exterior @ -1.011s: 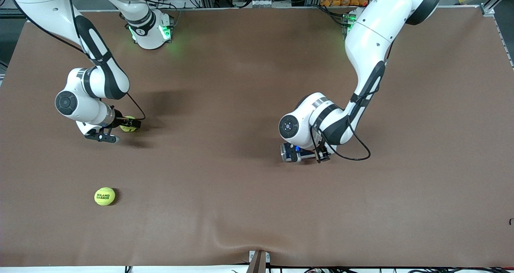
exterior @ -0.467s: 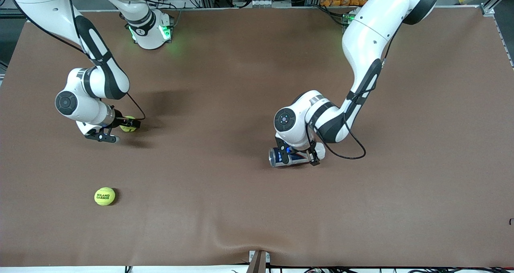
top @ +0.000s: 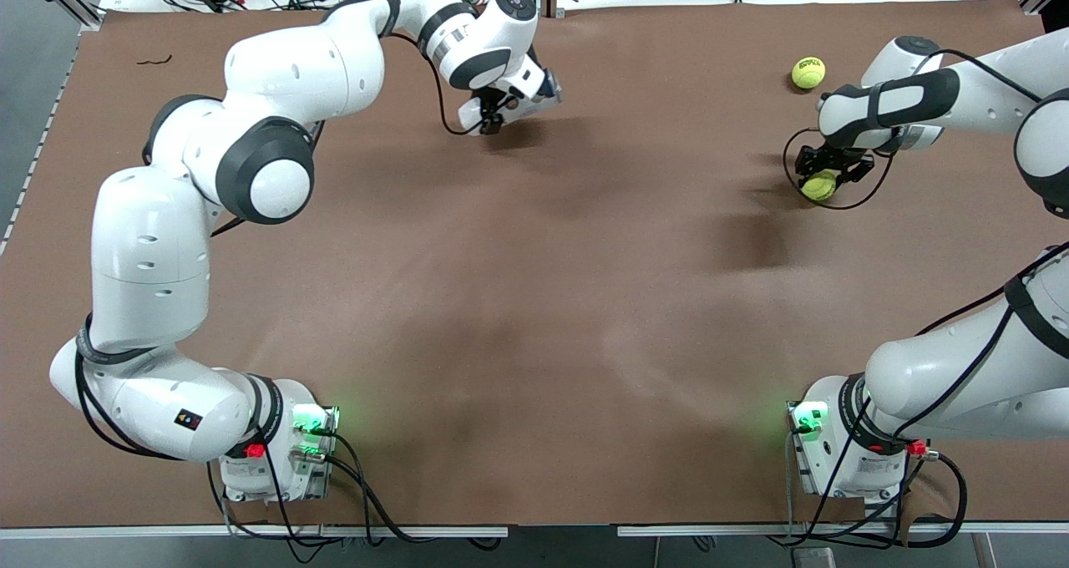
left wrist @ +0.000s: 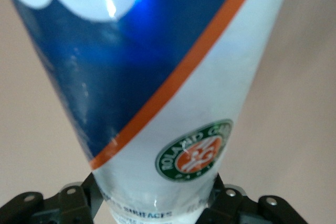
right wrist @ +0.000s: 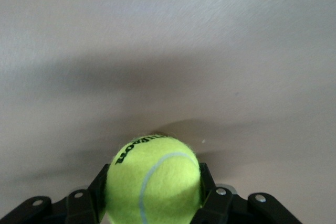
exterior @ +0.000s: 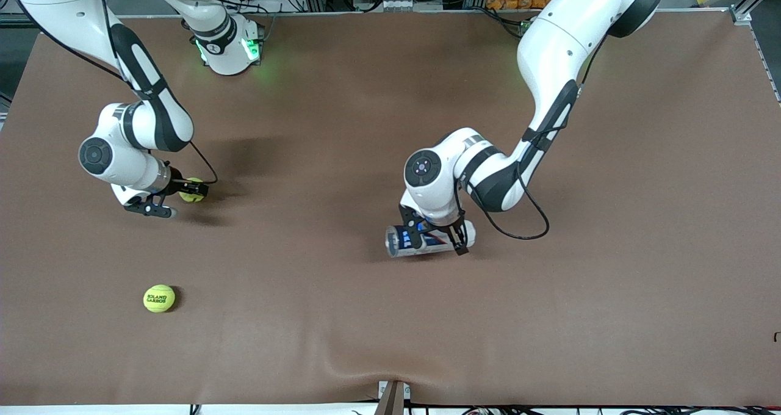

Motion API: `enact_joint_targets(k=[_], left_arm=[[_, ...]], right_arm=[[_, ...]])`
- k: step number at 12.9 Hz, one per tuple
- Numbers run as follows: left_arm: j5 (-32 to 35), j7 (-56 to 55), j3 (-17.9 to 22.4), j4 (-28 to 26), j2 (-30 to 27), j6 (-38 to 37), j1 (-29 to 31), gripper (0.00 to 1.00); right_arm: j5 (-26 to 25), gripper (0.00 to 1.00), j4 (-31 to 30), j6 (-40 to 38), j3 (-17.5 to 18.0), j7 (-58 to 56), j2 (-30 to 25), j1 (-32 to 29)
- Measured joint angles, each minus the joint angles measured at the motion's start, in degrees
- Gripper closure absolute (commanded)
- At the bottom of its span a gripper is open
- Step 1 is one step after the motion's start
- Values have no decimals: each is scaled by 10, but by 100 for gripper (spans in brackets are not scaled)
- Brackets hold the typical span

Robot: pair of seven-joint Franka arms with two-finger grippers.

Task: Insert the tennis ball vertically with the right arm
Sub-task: 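Lift the can upright with the left gripper while the right gripper lifts the ball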

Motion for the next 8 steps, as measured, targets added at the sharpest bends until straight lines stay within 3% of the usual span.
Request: enact_joint_targets(k=[3, 8], left_arm=[[0, -78, -2, -2, 2, 102, -10, 23], [0, -216, 1, -1, 5, 205, -50, 23]], right_arm=[[0, 71, 24, -37, 0, 0, -26, -7], [0, 71, 142, -234, 1, 0, -65, -7]])
